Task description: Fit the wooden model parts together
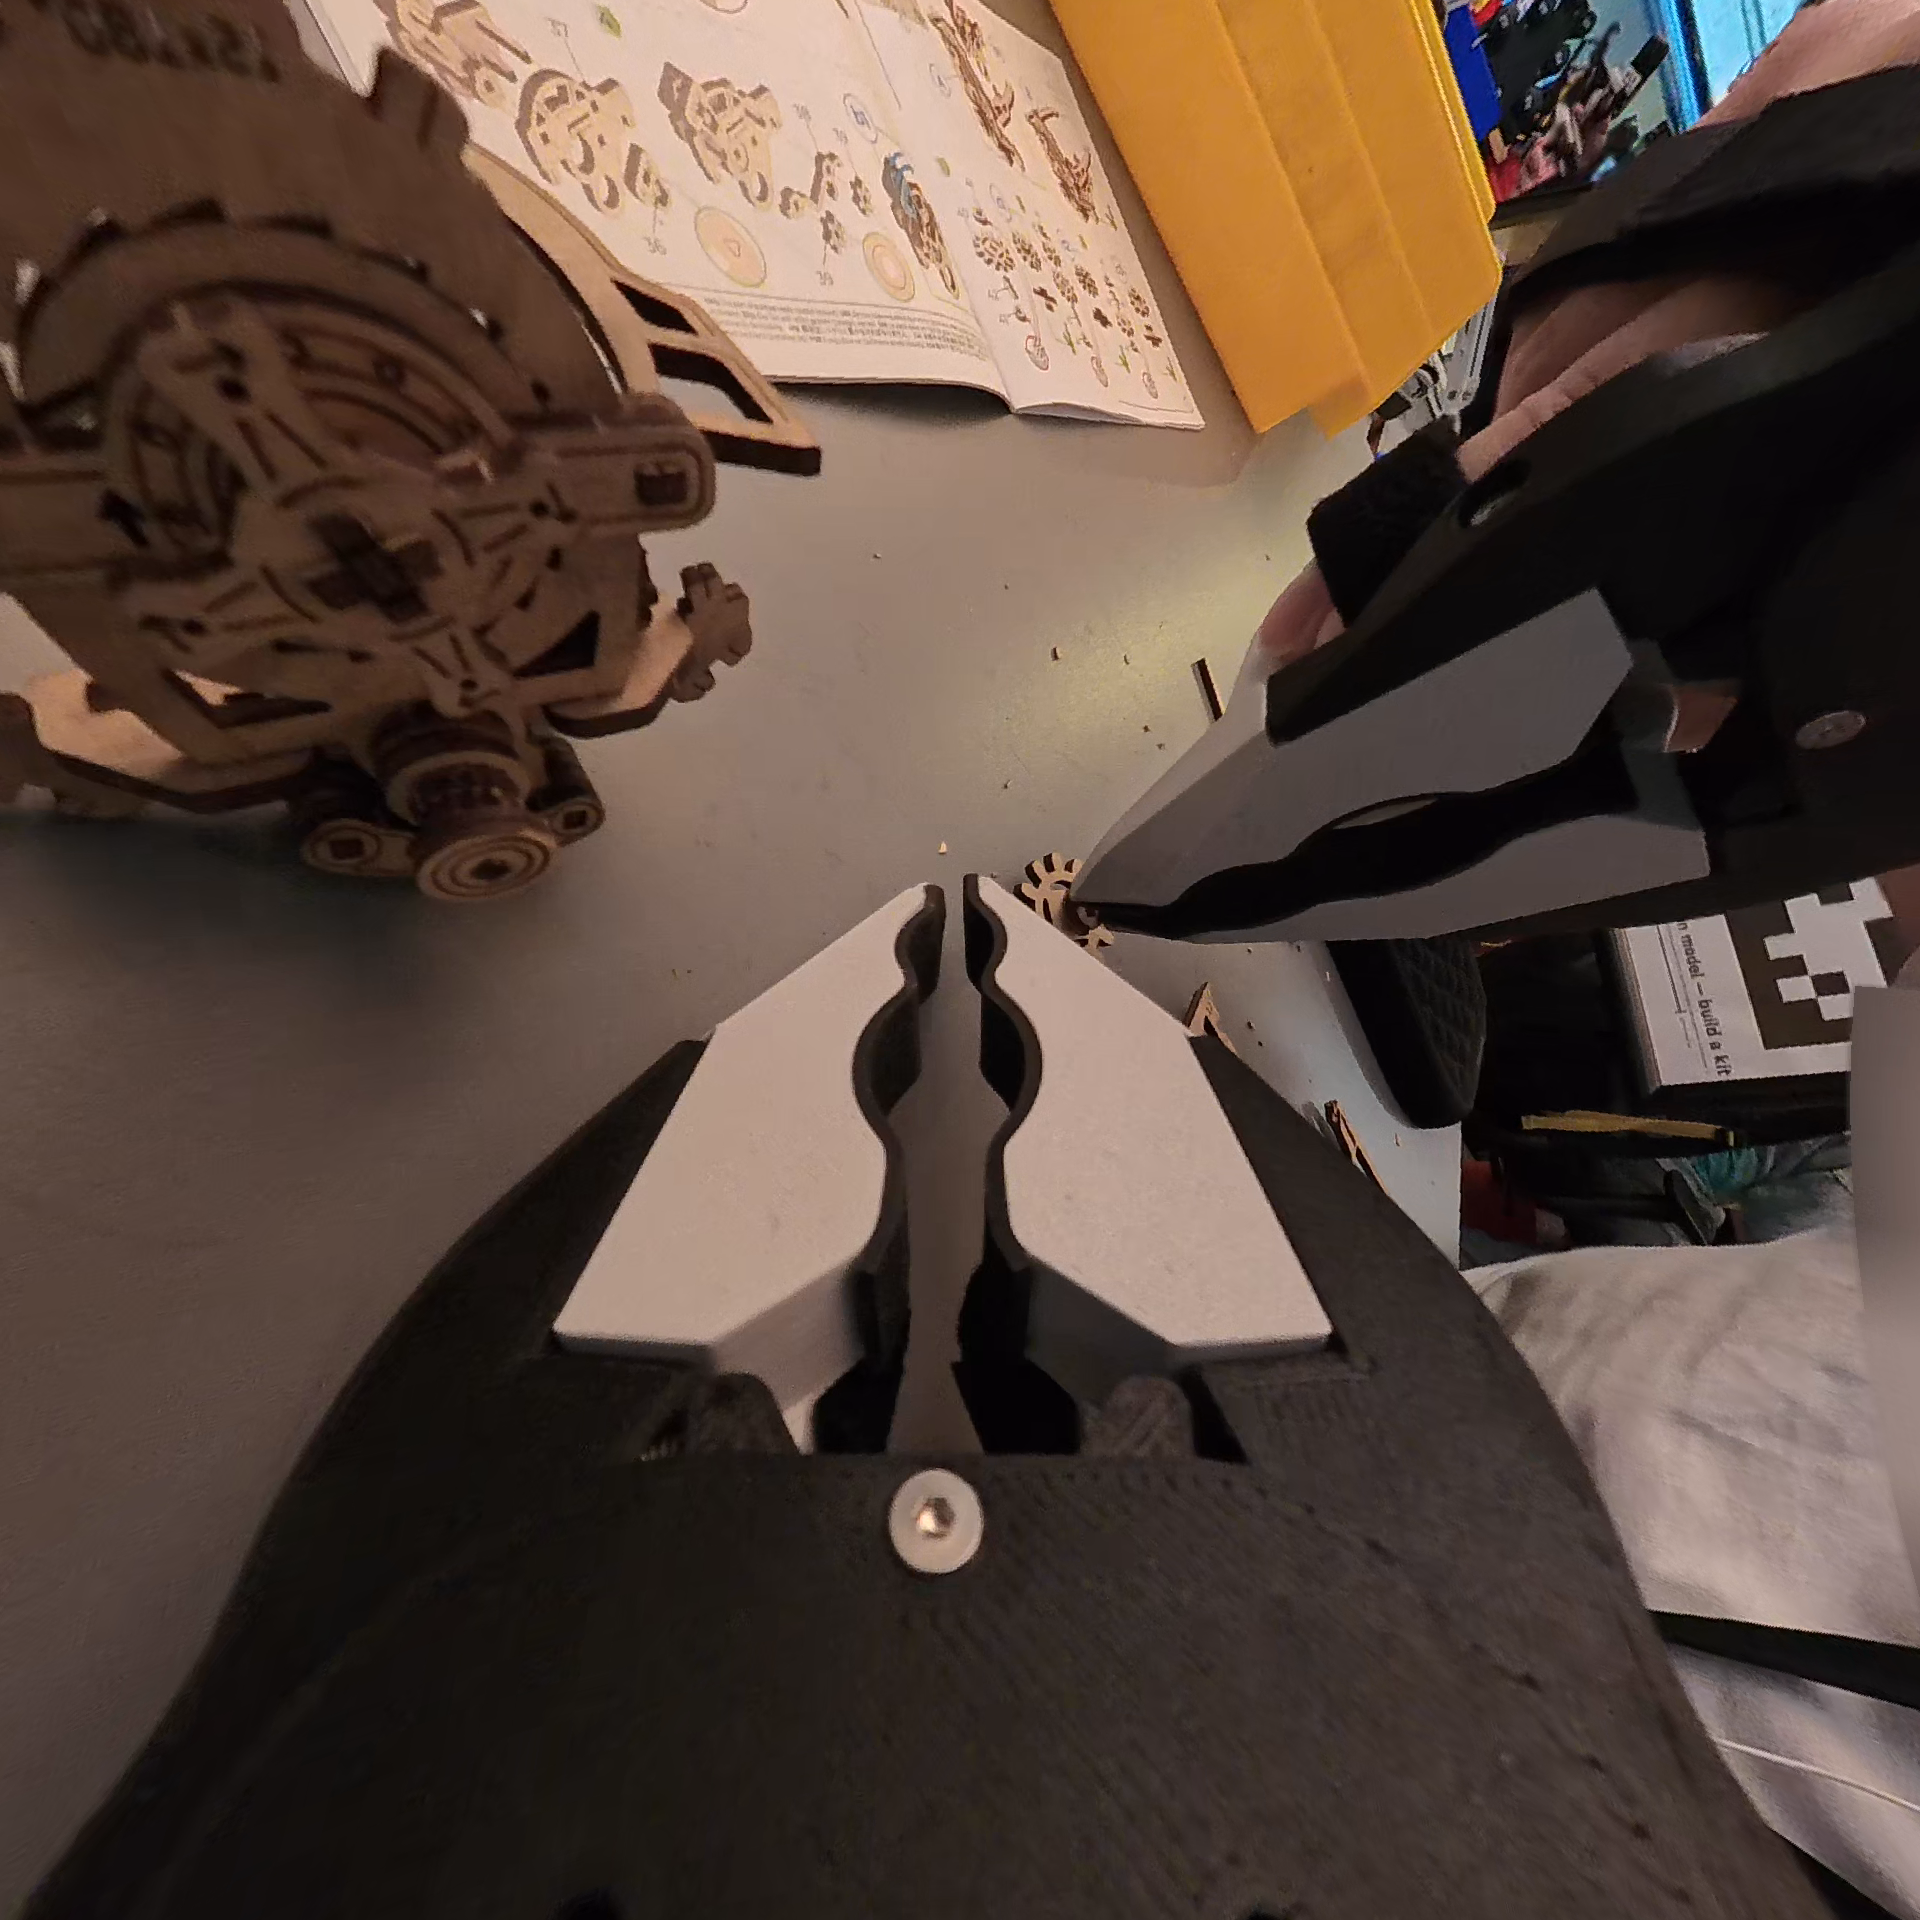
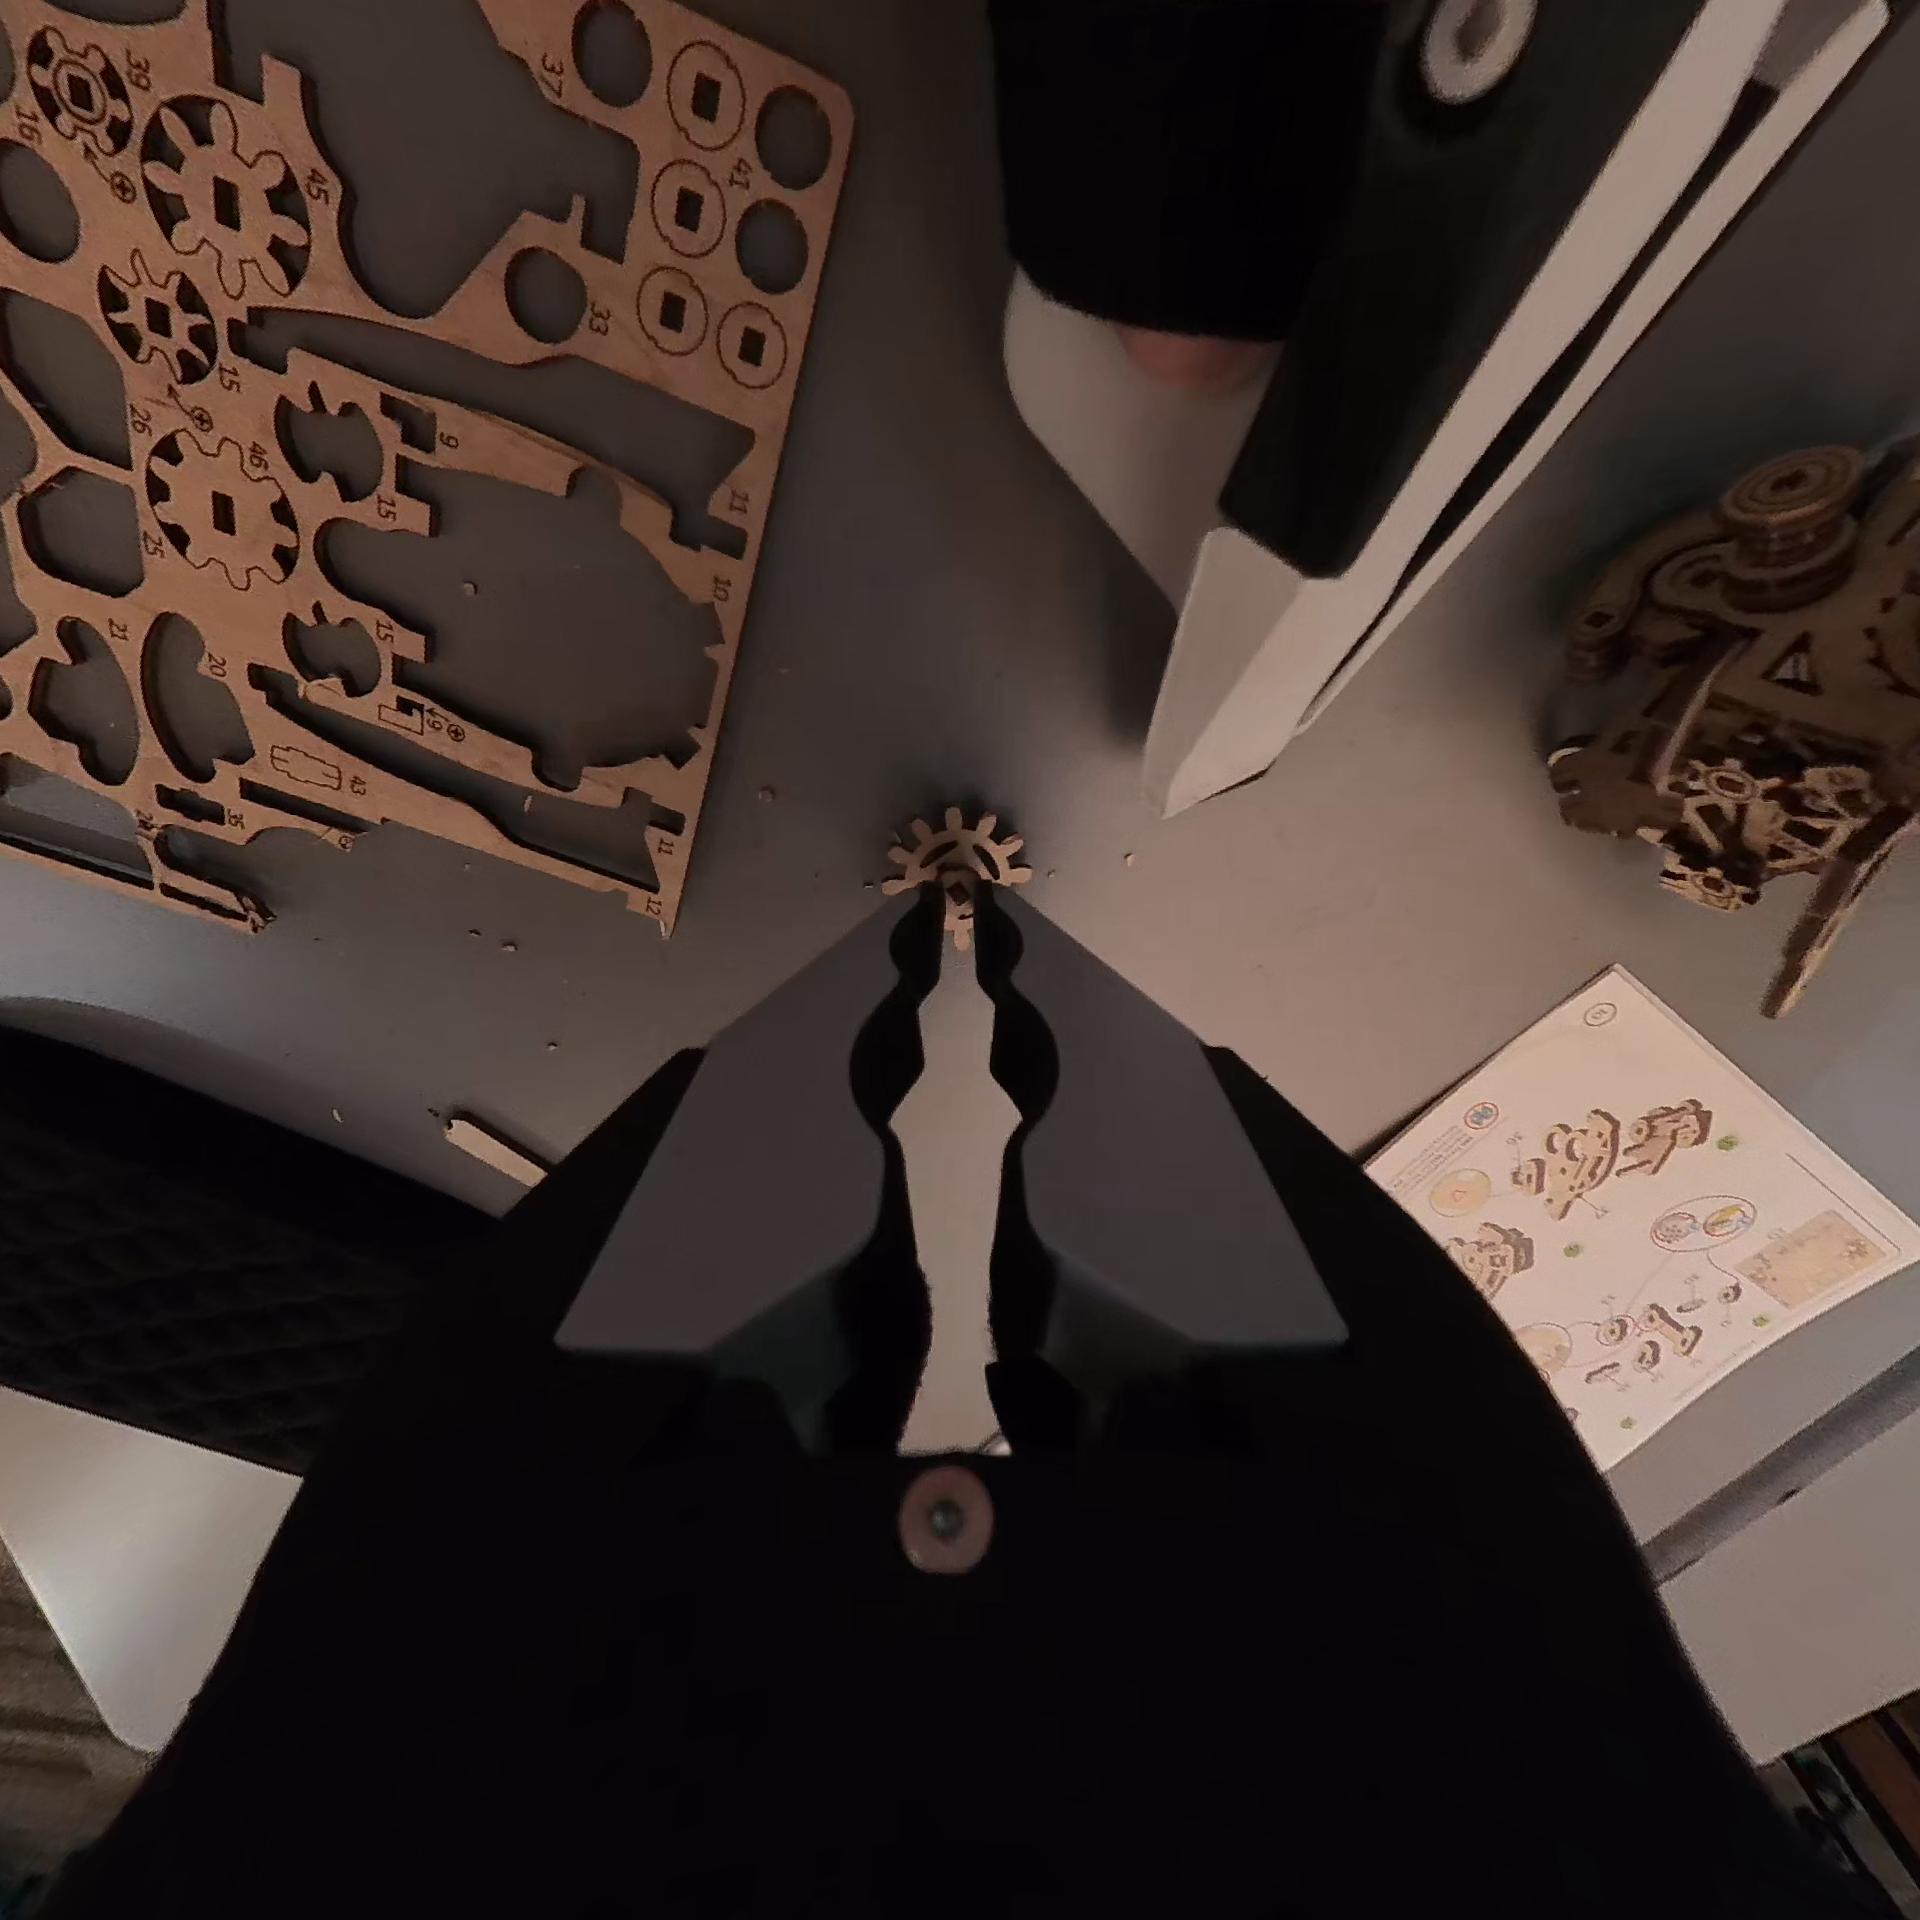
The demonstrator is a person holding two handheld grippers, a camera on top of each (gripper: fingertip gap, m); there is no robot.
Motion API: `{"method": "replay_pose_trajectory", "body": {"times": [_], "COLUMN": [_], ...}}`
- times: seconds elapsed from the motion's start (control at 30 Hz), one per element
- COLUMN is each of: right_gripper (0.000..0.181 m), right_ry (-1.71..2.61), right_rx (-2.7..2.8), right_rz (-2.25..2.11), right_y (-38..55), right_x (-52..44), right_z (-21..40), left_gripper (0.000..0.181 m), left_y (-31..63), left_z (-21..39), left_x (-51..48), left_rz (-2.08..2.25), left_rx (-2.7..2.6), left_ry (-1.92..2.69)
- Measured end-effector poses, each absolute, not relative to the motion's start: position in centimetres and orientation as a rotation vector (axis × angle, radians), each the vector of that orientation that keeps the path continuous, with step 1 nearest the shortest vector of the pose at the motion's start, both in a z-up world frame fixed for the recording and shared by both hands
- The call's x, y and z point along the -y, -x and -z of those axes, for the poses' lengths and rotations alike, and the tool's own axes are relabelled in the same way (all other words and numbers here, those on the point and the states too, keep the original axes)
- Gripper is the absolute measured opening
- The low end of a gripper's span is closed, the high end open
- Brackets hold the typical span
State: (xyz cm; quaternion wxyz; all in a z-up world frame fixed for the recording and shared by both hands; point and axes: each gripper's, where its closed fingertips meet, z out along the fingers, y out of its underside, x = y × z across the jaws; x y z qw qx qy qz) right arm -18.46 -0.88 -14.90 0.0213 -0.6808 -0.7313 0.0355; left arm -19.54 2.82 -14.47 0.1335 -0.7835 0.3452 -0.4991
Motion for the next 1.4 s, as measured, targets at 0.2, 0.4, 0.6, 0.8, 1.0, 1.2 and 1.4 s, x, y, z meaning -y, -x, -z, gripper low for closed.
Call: {"method": "replay_pose_trajectory", "body": {"times": [0.2,0.4,0.6,0.8,1.0,1.2,1.4], "right_gripper": [0.004,0.005,0.005,0.004,0.004,0.004,0.016], "right_ry": [2.076,1.998,2.049,1.995,1.936,1.870,1.734], "right_rx": [2.297,2.221,2.093,1.999,1.826,1.705,1.553], "right_rz": [-0.082,-0.043,-0.159,-0.132,-0.184,-0.275,-0.412], "right_y": [18.4,18.8,19.0,17.8,18.0,18.8,19.1], "right_x": [1.4,1.0,-0.2,-1.0,-0.6,-0.1,0.0], "right_z": [15.4,15.2,12.8,13.2,12.4,11.4,9.9], "left_gripper": [0.002,0.002,0.002,0.012,0.023,0.000,0.000], "left_y": [19.6,19.5,19.5,19.0,18.2,18.0,18.1], "left_z": [14.4,14.4,14.3,13.5,12.2,12.5,11.2], "left_x": [-2.8,-2.7,-2.8,-1.9,-1.1,0.5,-0.1], "left_rz": [1.449,1.464,1.490,1.538,1.452,1.410,1.369], "left_rx": [-0.996,-1.003,-0.989,-1.065,-1.208,-1.344,-1.305], "left_ry": [2.272,2.270,2.273,2.203,2.043,1.998,1.948]}}
